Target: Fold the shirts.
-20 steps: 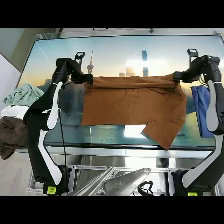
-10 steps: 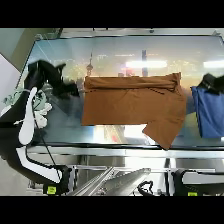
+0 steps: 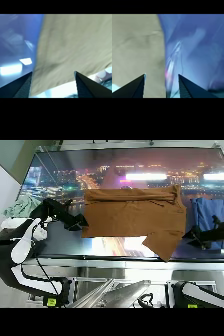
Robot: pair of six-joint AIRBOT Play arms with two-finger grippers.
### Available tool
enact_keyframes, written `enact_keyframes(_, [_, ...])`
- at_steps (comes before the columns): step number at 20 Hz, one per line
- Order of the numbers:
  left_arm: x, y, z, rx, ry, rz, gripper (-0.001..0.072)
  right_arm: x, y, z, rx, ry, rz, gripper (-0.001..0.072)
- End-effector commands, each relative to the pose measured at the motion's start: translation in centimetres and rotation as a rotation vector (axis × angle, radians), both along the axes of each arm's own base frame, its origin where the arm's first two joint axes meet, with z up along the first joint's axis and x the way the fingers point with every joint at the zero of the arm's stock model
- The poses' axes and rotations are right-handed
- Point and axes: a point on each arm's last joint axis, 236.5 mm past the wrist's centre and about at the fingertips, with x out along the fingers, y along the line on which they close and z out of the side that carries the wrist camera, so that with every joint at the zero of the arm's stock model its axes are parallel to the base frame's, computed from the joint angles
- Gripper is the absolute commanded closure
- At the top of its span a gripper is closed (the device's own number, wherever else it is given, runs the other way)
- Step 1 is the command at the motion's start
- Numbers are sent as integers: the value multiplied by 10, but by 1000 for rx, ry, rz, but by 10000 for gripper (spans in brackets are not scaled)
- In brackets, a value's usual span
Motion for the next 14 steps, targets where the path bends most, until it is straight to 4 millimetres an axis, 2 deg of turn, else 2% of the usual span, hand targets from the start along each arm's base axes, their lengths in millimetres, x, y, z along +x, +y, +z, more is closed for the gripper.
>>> enact_keyframes(1, [11, -13, -9, -2, -35, -14, 274, -10, 19, -32, 27, 15, -10, 244])
enact_keyframes(2, [10, -18, -13, 0, -31, -26, 427, -11, 26, -36, 44, 29, 7, 244])
enact_keyframes(4, [6, -21, -20, 6, -17, -43, 653, -5, 42, -42, 65, 19, 48, 249])
enact_keyframes(5, [6, -21, -20, 4, -15, -43, 693, 0, 50, -41, 73, 0, 66, 328])
enact_keyframes(6, [6, -21, -17, 5, -22, -43, 694, 4, 55, -39, 78, -20, 91, 524])
enact_keyframes(7, [8, -19, -12, 5, -32, -41, 694, 6, 57, -34, 87, -23, 105, 668])
enact_keyframes(10, [5, 1, 10, 31, -47, -31, 695, 3, 44, -19, 55, -22, 122, 687])
enact_keyframes(12, [-17, 26, 17, 107, 9, -44, 695, -27, 16, -20, -74, 102, 127, 687])
enact_keyframes(14, [-45, 42, 18, 159, 61, -63, 695, -60, -7, -16, -192, 215, 132, 687])
